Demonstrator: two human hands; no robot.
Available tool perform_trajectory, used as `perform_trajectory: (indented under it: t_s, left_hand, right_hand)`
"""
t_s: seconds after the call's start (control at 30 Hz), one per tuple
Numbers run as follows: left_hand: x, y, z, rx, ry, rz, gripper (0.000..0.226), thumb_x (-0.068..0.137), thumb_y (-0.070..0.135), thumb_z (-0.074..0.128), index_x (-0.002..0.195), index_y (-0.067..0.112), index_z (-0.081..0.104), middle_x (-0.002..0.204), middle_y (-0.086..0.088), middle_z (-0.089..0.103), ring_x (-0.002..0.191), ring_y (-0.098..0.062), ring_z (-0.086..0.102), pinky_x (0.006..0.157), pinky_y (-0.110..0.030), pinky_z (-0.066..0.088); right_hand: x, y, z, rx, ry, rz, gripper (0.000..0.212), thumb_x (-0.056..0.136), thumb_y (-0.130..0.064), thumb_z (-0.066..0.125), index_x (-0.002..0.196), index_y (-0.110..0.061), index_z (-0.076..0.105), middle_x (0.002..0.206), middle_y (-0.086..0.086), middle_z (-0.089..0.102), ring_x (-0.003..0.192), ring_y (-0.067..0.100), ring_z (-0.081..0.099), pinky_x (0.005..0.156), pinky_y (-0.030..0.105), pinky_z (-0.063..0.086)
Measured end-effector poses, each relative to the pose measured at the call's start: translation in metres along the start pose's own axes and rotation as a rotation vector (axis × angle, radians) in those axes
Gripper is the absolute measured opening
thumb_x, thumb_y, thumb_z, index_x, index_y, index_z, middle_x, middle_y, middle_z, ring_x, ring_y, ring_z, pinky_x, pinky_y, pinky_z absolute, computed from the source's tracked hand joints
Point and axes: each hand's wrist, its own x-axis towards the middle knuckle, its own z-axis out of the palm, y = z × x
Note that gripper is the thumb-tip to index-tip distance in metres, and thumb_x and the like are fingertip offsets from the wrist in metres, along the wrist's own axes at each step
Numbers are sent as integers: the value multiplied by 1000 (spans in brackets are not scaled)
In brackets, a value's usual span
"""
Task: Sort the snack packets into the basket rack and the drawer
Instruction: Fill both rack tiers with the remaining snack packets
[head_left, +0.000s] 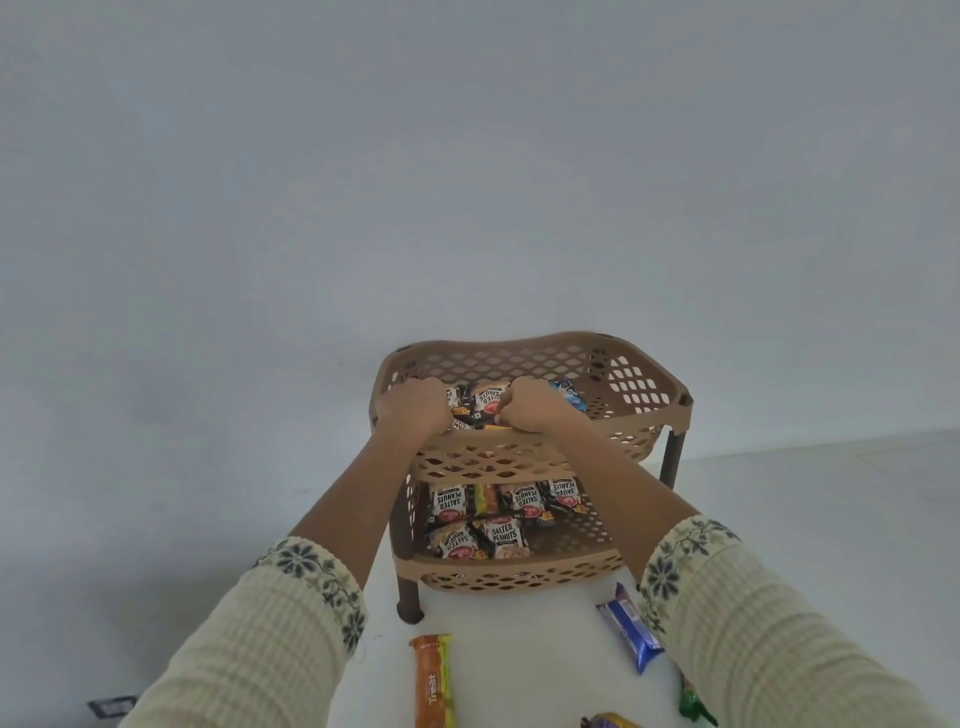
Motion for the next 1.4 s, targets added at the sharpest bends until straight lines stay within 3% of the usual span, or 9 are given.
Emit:
perform_trajectory:
  t_s: [0.2,0.37,0.43,0.5,0.6,0.7,1.0,1.2,1.4]
  left_hand:
    - [-8,6,-4,12,45,18,19,83,3,52,65,8,58,63,-4,57,59,-22,55,57,-31,45]
    - [-28,14,8,48,409,115,19,88,6,53,92,12,70,81,-5,67,65,-25,61,57,-30,43]
    - [-40,20,25,-65,559,265,27,90,9,53,108,18,71,103,-3,69,83,-25,65,82,-38,46]
    - [-59,31,50,-153,678,426,34,88,10,55,118,20,68,113,-1,67,96,-20,64,93,-41,44]
    - [-91,53,94,-239,763,576,45,86,12,52,129,18,61,129,-3,58,119,-20,53,106,-46,35]
    - [-118,77,137,-254,664,649,52,87,11,50,138,18,53,143,-6,49,135,-23,41,114,-50,26]
    - [-147,128,226,-77,172,547,59,95,23,47,151,19,29,157,-7,28,142,-26,30,114,-43,28]
    - [-145,159,261,0,-59,477,67,96,38,51,152,17,21,159,-10,18,144,-28,22,112,-42,28]
    - [-140,183,285,-75,-254,399,74,93,41,58,153,20,18,158,-15,16,140,-35,30,107,-45,34]
  right_hand:
    - [-10,0,6,117,247,-38,24,90,-9,51,105,-7,69,97,9,72,73,19,65,75,35,58]
    - [-51,12,15,35,491,-243,27,94,-20,43,108,-17,66,90,0,71,68,15,59,56,26,44]
    - [-72,27,25,-60,587,-353,29,96,-22,40,112,-18,64,93,0,71,80,18,64,65,31,50]
    - [-90,49,41,-170,682,-431,35,97,-22,40,125,-15,59,120,6,66,114,24,59,95,41,45]
    - [-115,87,65,-258,674,-446,50,95,-22,43,144,-13,39,157,9,28,148,24,17,120,45,16]
    - [-140,127,86,-230,627,-433,49,95,-19,45,144,-13,39,160,10,20,149,24,10,119,43,17]
    - [-215,226,134,-348,362,-96,53,86,-17,63,137,-17,49,153,17,34,142,36,32,108,49,37]
    - [-232,259,155,-223,103,175,50,99,-40,41,146,-25,34,161,11,14,145,29,22,104,47,39]
    - [-233,276,164,-96,-87,310,58,90,-65,38,141,-37,34,127,15,52,117,35,48,86,45,47]
